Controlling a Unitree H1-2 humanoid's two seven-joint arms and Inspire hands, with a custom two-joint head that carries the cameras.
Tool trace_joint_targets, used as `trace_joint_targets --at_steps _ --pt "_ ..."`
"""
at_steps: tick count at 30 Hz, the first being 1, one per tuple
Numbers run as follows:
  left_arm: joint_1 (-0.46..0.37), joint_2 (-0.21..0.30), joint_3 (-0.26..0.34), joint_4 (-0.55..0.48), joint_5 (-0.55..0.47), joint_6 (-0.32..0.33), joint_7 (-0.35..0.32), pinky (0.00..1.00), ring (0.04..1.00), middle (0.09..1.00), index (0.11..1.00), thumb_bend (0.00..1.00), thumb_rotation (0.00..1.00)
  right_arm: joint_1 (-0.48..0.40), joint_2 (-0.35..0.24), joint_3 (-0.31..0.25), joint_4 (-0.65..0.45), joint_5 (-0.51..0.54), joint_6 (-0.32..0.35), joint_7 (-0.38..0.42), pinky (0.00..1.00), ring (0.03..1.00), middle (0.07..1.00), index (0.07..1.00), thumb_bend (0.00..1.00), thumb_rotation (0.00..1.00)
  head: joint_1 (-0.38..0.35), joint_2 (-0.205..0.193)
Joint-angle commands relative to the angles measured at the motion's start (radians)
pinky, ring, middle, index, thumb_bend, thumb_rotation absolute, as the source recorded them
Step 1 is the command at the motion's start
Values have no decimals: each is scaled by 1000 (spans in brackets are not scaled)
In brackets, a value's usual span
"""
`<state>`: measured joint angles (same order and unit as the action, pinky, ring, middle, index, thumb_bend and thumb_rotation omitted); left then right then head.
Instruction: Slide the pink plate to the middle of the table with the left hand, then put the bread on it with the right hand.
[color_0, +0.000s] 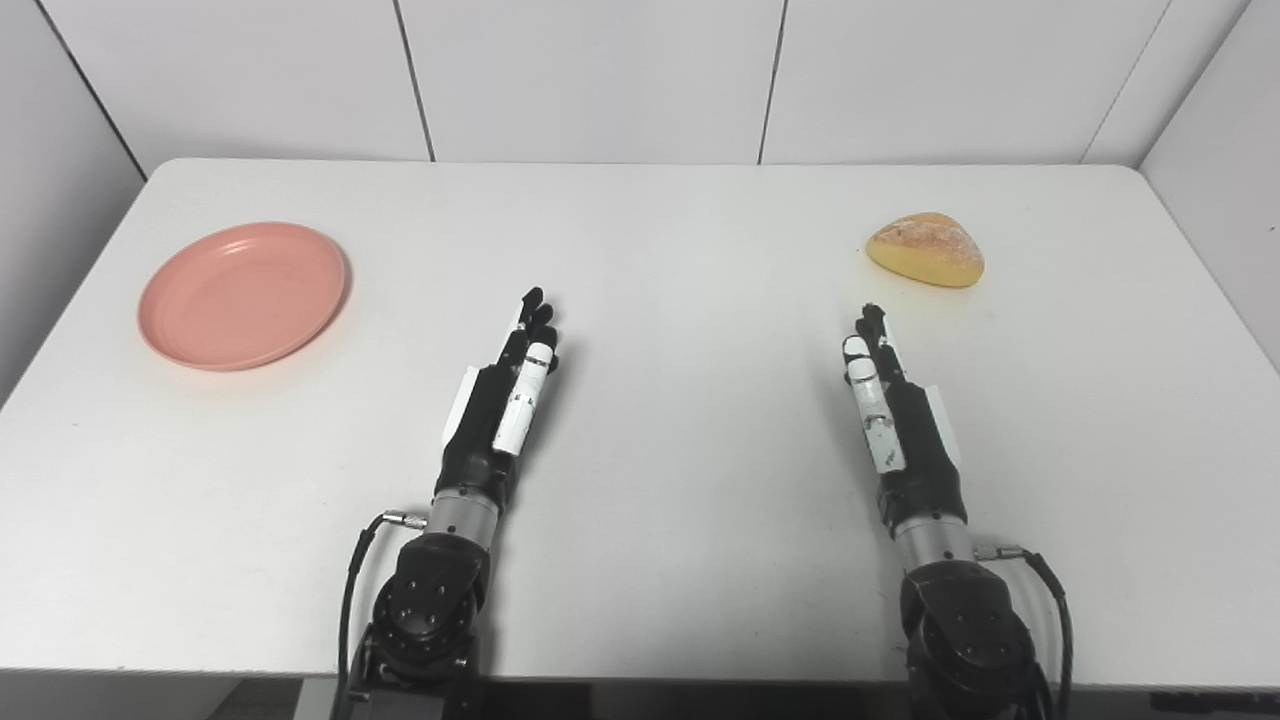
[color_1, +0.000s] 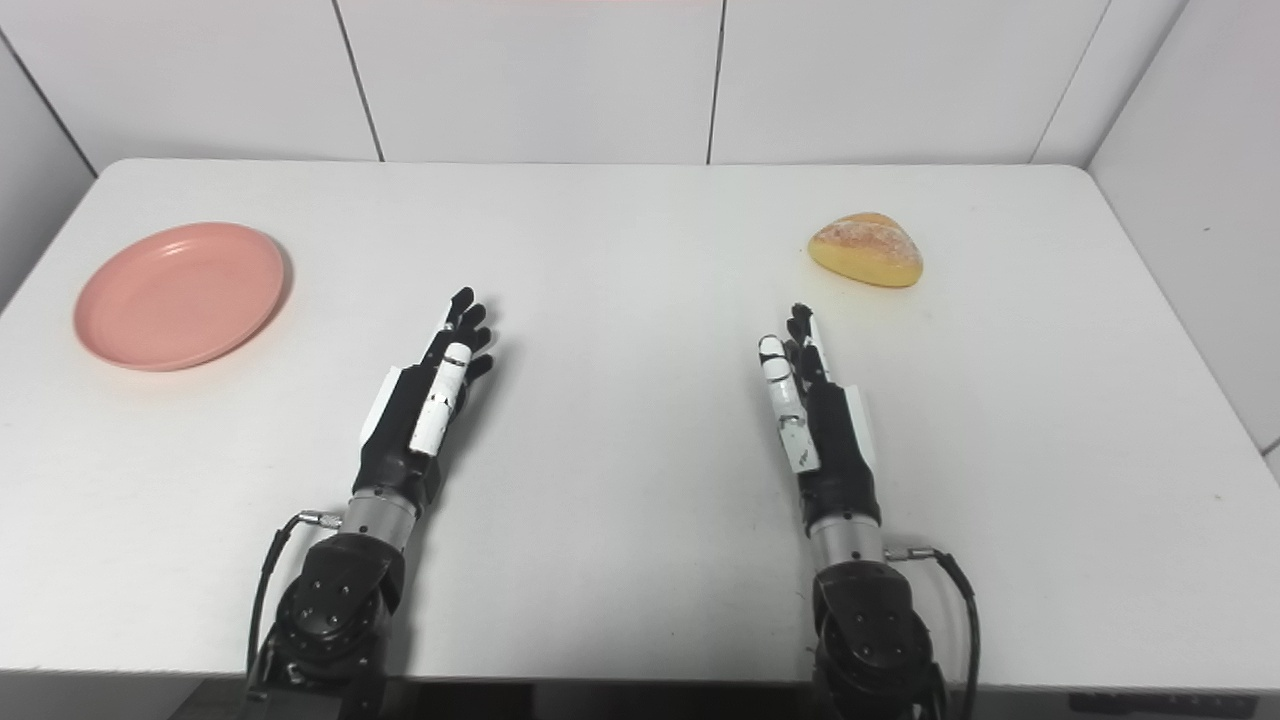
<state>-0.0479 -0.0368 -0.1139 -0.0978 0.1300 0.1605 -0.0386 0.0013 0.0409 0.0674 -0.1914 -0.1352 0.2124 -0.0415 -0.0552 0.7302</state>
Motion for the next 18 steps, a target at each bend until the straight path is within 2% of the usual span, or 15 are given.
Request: trace_joint_targets --at_steps 1,9,14,15,16,17,18 --pt "-29 -8 -2 -10 0 -15 9 950 969 988 995 415 1000 -22 3 -3 -17 -2 -28 -6 955 976 989 993 295 1000 1 0" --pt "-29 -10 -4 0 4 -24 11 948 967 988 997 410 1000 -23 -4 -3 -7 0 -42 -3 954 977 992 997 295 1000 13 -12" --pt "-29 -29 -18 32 14 -48 24 952 967 992 1000 386 1000 -19 -29 -15 36 28 -105 12 950 978 990 995 294 1000 128 -68" --pt "-30 -34 -23 45 19 -59 31 948 965 991 1000 379 1000 -17 -35 -19 42 42 -111 20 960 985 995 998 293 1000 174 -90" --pt "-31 -37 -27 55 23 -68 37 943 963 989 1000 373 1000 -16 -39 -22 47 51 -115 26 975 994 998 999 293 1000 174 -90" --pt "-33 -41 -34 74 34 -83 46 941 962 989 999 371 1000 -14 -47 -26 53 66 -127 34 980 997 999 1000 293 1000 228 -119" --pt "-35 -44 -39 88 42 -93 52 932 959 986 997 368 1000 -12 -51 -29 58 76 -136 39 989 999 1000 1000 284 1000 228 -119"
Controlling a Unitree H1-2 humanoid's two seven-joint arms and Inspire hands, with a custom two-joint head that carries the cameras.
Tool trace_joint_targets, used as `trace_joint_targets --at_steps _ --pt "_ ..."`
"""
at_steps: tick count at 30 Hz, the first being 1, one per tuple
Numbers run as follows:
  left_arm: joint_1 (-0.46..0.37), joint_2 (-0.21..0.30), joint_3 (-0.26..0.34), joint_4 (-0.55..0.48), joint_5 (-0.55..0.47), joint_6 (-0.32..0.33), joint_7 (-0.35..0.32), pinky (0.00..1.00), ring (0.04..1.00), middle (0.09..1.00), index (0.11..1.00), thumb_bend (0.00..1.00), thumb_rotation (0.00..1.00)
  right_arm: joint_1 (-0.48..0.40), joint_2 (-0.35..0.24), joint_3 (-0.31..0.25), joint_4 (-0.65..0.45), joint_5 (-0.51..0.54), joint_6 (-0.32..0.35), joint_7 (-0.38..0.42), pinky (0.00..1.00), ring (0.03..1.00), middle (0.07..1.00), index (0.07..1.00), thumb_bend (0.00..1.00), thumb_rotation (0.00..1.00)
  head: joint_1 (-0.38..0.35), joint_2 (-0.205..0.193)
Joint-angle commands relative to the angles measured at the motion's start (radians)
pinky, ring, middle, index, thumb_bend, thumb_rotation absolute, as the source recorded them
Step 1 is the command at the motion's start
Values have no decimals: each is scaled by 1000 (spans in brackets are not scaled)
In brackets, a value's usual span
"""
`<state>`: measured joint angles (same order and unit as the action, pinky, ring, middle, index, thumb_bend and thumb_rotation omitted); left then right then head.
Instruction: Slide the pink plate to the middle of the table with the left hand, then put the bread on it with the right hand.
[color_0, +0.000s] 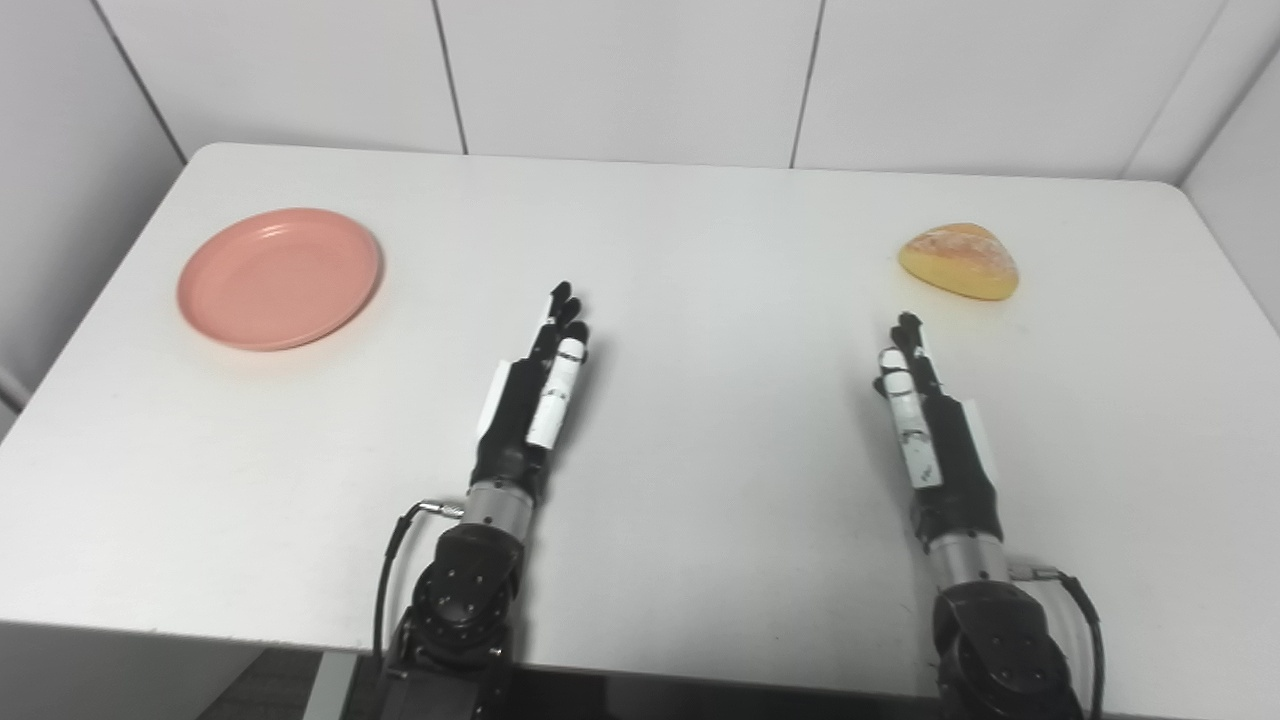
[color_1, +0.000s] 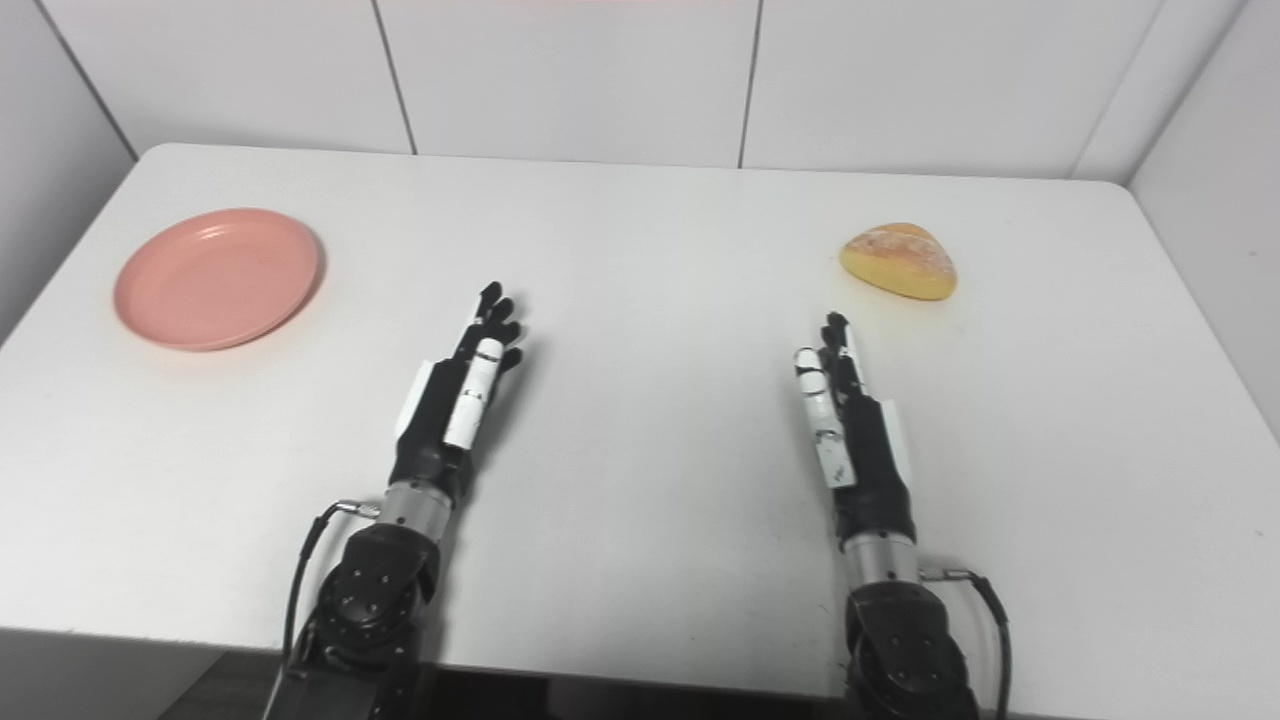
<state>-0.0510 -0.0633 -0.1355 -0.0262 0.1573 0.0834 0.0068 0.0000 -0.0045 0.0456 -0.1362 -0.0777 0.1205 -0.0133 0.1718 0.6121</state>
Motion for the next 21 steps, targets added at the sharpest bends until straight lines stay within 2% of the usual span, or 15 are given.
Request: trace_joint_targets --at_steps 1,2,4,10,16,21 --pt "-35 -23 -23 36 24 -28 14 927 958 986 997 367 1000 -8 -13 -10 11 30 -60 18 995 1000 1000 1000 275 1000 44 -30" --pt "-37 -26 -27 50 29 -37 18 927 960 987 997 367 1000 -6 -18 -13 18 37 -72 22 998 1000 1000 1000 267 1000 44 -30" --pt "-45 -35 -34 93 40 -67 30 925 963 988 996 366 1000 -5 -32 -15 36 49 -95 32 1000 1000 1000 1000 245 1000 100 -73" --pt "-71 -45 -51 193 58 -126 46 938 978 999 1000 379 1000 -12 -55 -27 95 89 -153 56 1000 1000 1000 1000 216 1000 184 -143" --pt "-90 -51 -52 256 64 -167 60 951 983 1000 1000 392 1000 -18 -54 -34 119 101 -161 59 1000 1000 1000 1000 193 1000 208 -164" --pt "-91 -54 -50 269 69 -176 66 949 977 995 1000 384 1000 -19 -50 -35 116 111 -155 62 1000 1000 1000 1000 150 1000 213 -159"
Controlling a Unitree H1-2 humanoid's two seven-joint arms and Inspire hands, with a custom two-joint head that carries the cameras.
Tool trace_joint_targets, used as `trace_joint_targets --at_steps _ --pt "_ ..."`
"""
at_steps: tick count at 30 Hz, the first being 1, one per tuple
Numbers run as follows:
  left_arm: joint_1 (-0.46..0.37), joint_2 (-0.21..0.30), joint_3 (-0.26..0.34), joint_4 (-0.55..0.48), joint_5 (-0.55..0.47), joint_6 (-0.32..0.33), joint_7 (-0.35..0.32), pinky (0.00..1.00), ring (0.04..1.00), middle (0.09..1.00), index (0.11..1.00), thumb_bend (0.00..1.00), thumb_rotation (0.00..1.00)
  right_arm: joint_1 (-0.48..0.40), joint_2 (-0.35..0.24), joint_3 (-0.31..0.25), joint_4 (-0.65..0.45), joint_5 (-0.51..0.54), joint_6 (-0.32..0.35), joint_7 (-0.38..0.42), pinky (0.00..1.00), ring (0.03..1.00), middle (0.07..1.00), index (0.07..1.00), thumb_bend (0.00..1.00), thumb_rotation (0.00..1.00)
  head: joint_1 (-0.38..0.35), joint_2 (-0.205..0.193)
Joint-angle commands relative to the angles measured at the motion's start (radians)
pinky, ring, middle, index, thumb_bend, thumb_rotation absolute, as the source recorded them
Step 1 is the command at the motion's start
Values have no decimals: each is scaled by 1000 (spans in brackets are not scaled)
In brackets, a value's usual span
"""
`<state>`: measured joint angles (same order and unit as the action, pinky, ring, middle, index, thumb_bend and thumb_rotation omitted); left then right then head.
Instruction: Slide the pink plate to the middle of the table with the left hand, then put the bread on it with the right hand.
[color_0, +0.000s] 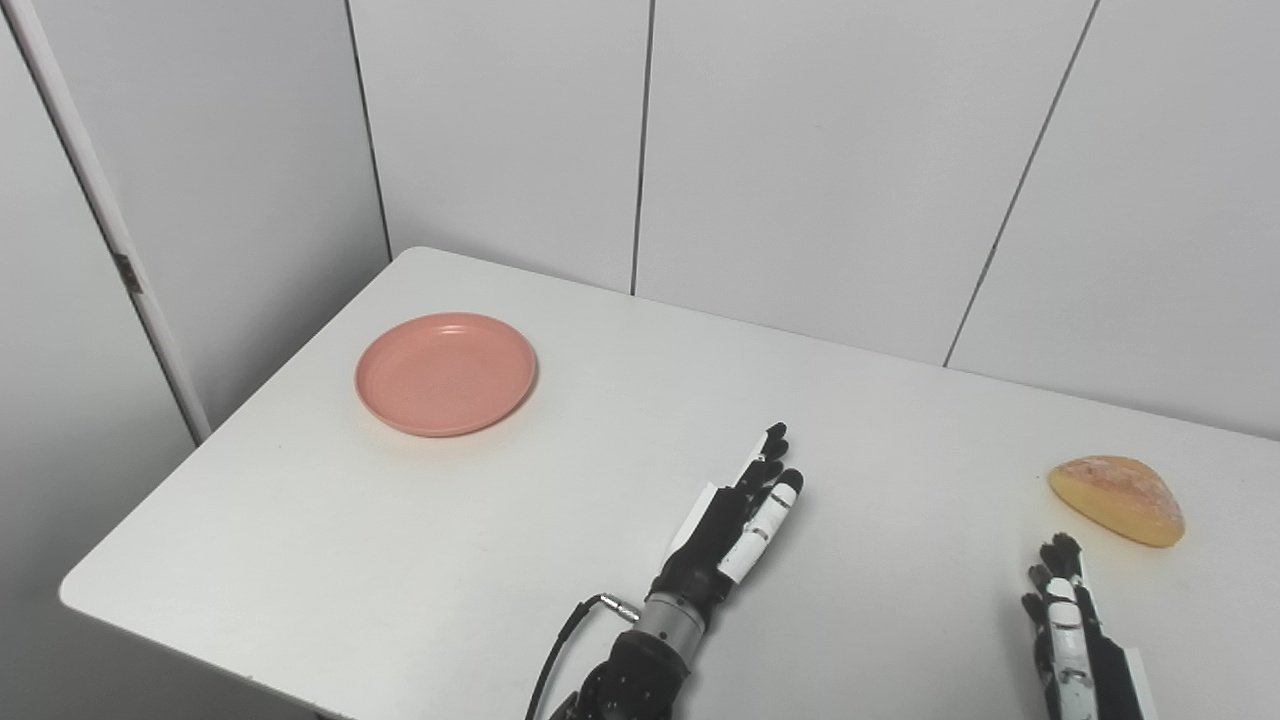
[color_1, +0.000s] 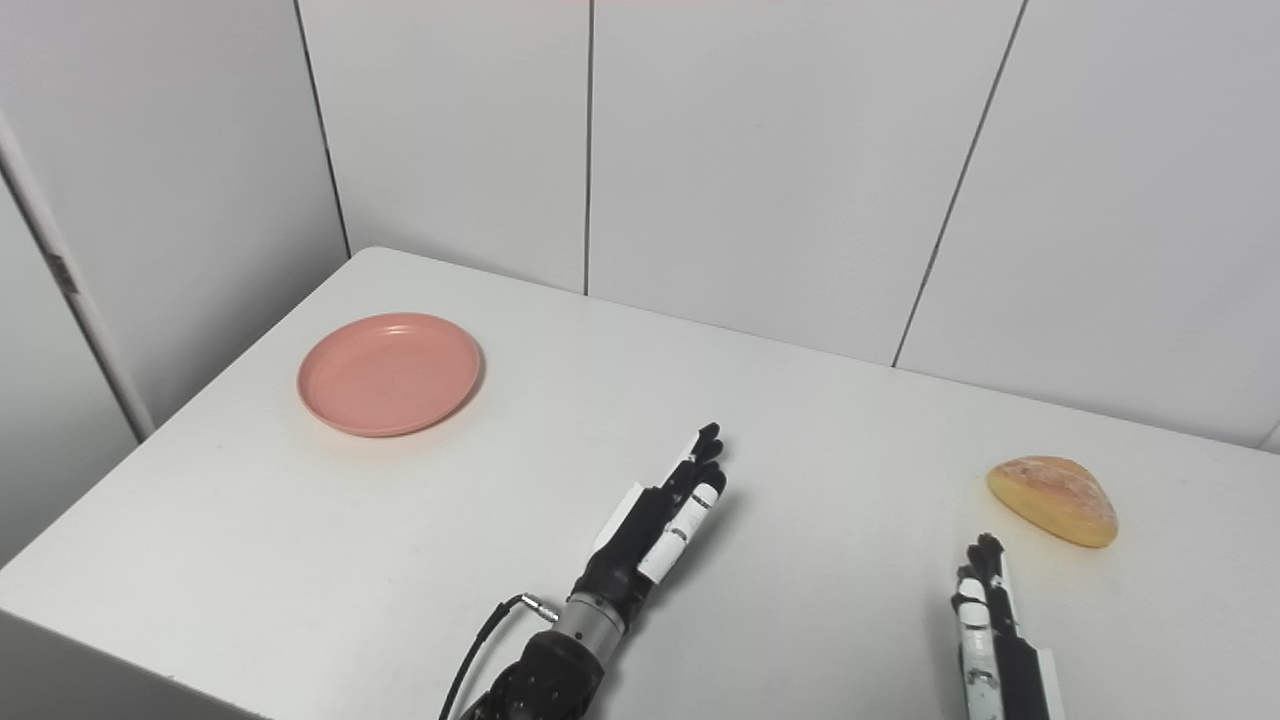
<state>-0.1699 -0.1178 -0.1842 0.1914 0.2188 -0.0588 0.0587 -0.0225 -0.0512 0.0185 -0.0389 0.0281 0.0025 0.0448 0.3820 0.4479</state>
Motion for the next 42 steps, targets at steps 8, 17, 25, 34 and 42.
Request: trace_joint_targets --at_steps 8,17,25,34,42 --pt "26 2 -1 59 10 -53 23 939 974 995 1000 390 1000 9 -1 -9 7 14 -43 6 1000 1000 1000 1000 134 1000 23 14" --pt "36 5 4 -27 -3 -23 9 941 981 999 1000 429 1000 20 5 -7 -38 21 -16 3 1000 1000 1000 1000 144 1000 28 45" --pt "35 4 34 -144 -34 41 -10 940 975 993 988 410 1000 18 5 -7 -46 23 4 5 1000 1000 1000 1000 149 1000 36 51" --pt "-2 64 69 -318 -68 178 -75 957 971 974 962 451 1000 9 5 -7 -32 13 -8 0 1000 1000 1000 1000 129 1000 38 56" --pt "-71 120 134 -403 -148 243 -102 929 939 957 948 471 1000 5 5 -6 -23 6 -11 -2 1000 1000 1000 1000 140 1000 36 52"
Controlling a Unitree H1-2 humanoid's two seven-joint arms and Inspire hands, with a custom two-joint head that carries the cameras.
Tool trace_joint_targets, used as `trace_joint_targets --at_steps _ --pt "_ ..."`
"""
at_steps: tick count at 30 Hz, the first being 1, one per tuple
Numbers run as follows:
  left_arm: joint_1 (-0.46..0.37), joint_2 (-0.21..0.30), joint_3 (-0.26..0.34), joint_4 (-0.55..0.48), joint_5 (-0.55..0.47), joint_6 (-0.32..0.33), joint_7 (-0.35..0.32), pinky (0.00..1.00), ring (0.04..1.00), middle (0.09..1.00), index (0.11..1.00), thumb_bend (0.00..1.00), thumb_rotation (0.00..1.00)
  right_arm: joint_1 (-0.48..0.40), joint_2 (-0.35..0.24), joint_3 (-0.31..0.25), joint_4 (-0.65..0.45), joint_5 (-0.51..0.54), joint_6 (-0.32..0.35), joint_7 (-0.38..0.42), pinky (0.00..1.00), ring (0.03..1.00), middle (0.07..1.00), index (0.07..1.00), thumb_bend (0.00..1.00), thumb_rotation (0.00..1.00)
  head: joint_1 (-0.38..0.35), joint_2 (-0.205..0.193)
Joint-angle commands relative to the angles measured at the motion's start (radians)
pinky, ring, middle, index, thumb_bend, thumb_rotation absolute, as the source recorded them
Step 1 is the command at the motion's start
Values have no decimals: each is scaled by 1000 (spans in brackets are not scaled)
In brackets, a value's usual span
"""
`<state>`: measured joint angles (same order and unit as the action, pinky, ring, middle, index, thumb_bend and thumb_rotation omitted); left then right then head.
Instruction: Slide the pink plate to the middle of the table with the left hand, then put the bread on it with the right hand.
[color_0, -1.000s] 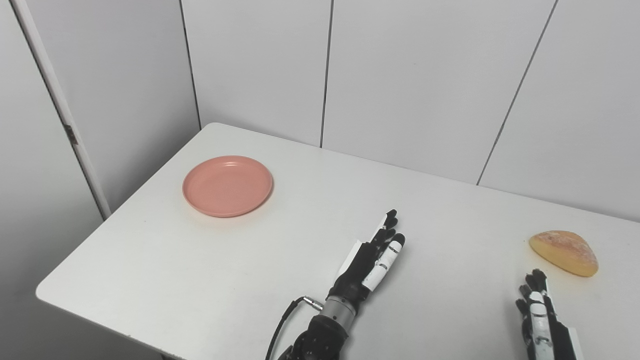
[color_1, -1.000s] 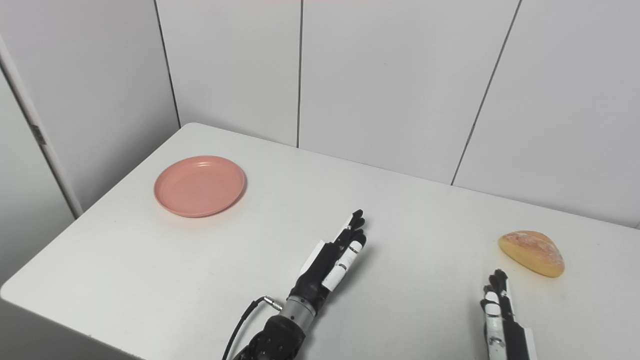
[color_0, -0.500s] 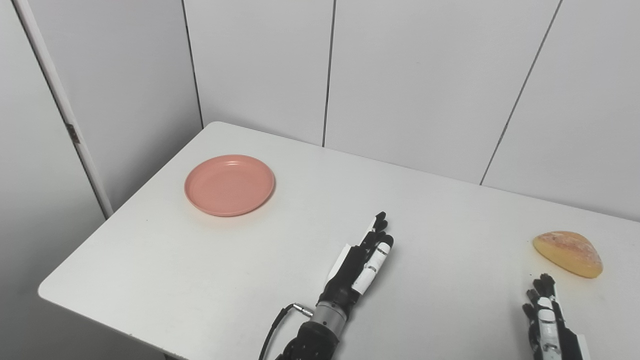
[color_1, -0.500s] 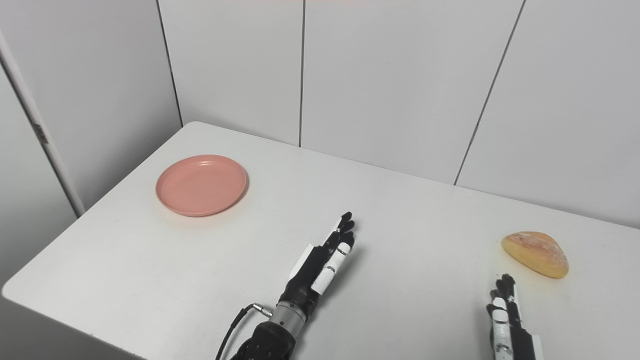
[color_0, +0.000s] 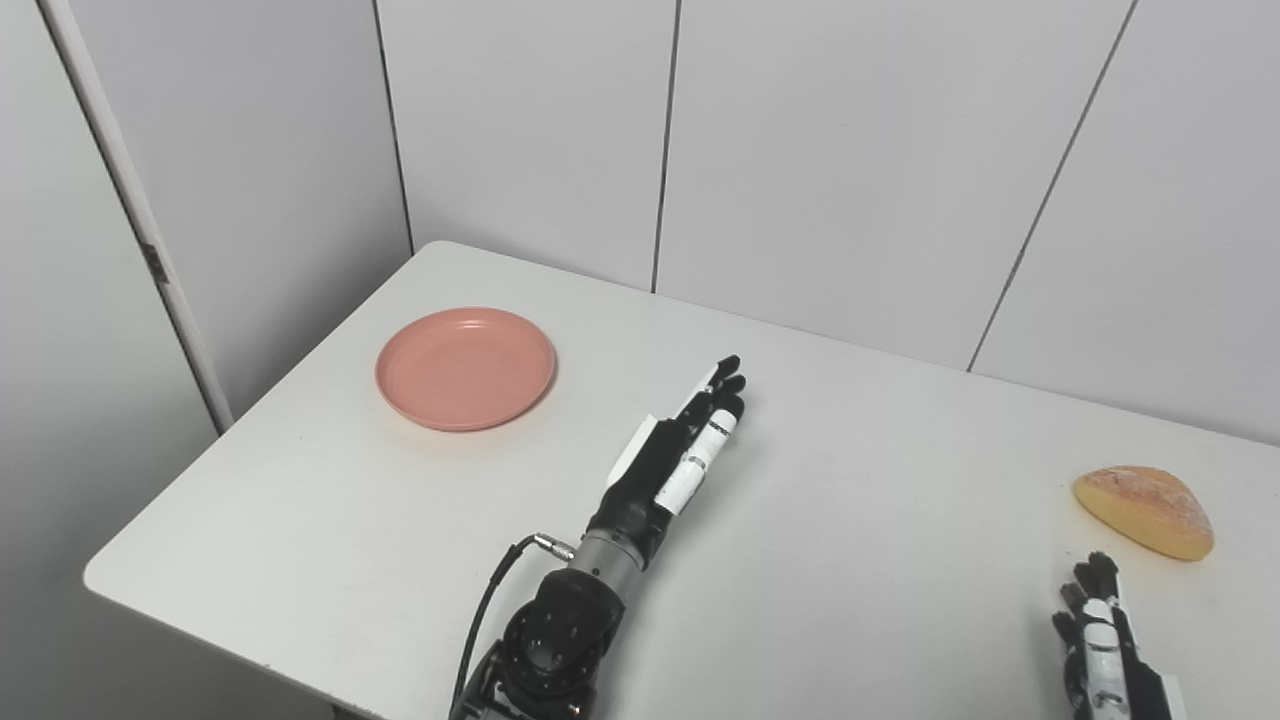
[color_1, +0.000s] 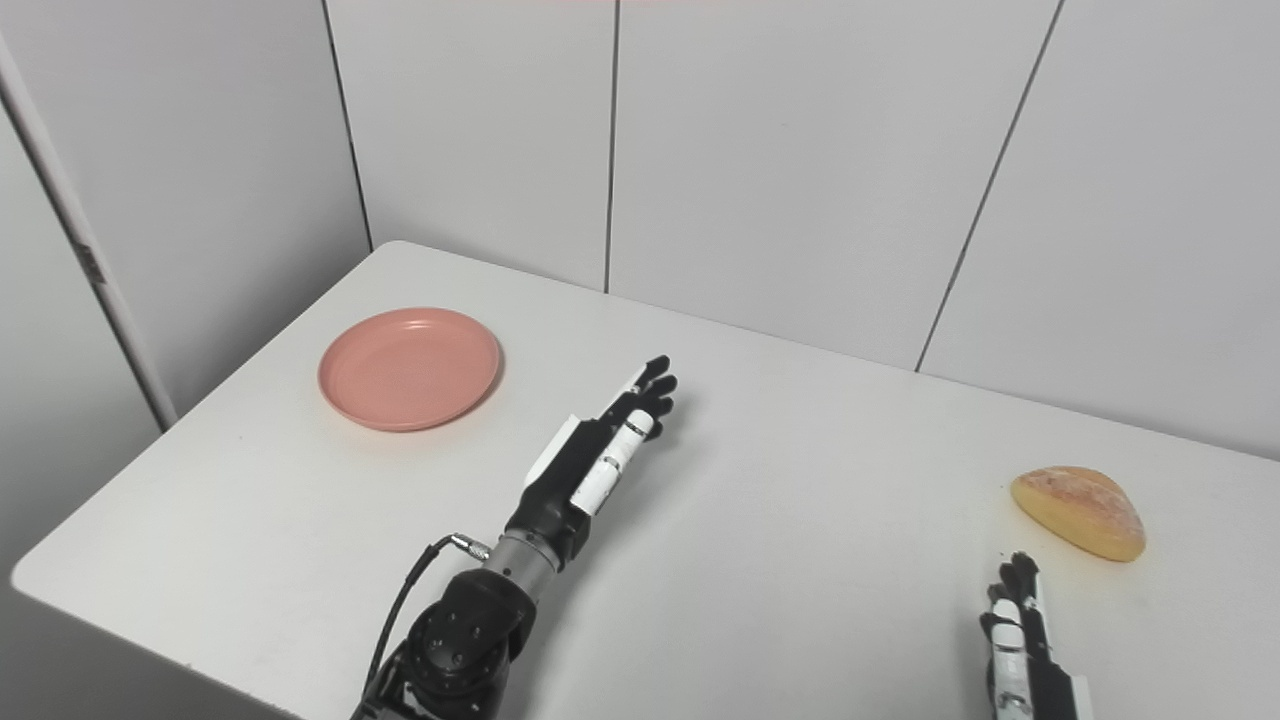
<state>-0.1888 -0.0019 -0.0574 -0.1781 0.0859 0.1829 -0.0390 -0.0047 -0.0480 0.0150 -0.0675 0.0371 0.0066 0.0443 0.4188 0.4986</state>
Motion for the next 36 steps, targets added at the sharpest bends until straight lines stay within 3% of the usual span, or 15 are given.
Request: trace_joint_targets --at_steps 1,5,8,16,27,31,36 --pt "-63 13 20 -38 -21 6 -3 916 935 955 949 477 1000 -14 2 -3 5 -3 -12 -2 1000 1000 1000 1000 141 1000 0 1" --pt "-95 31 73 -54 -59 27 6 891 922 954 948 470 1000 -15 5 -8 5 8 0 -1 1000 1000 1000 1000 150 1000 7 1" --pt "-121 53 113 -53 -85 29 7 936 925 952 950 474 1000 -15 3 -10 8 10 -8 1 1000 1000 1000 1000 146 1000 12 2" --pt "-193 110 223 4 -131 28 40 936 927 942 937 490 1000 -17 -4 -10 15 7 -21 5 1000 1000 1000 1000 133 1000 15 5" --pt "-256 199 293 66 -137 25 61 932 937 948 942 442 1000 -17 -6 -12 14 9 -17 7 1000 1000 1000 1000 148 1000 28 6" --pt "-269 233 315 75 -130 56 75 958 947 954 949 473 1000 -19 -7 -15 19 11 -20 7 1000 1000 1000 1000 149 1000 30 6" --pt "-281 248 350 92 -160 48 87 949 934 943 937 401 1000 -16 -13 -14 13 6 -16 9 1000 1000 1000 1000 153 1000 34 8"
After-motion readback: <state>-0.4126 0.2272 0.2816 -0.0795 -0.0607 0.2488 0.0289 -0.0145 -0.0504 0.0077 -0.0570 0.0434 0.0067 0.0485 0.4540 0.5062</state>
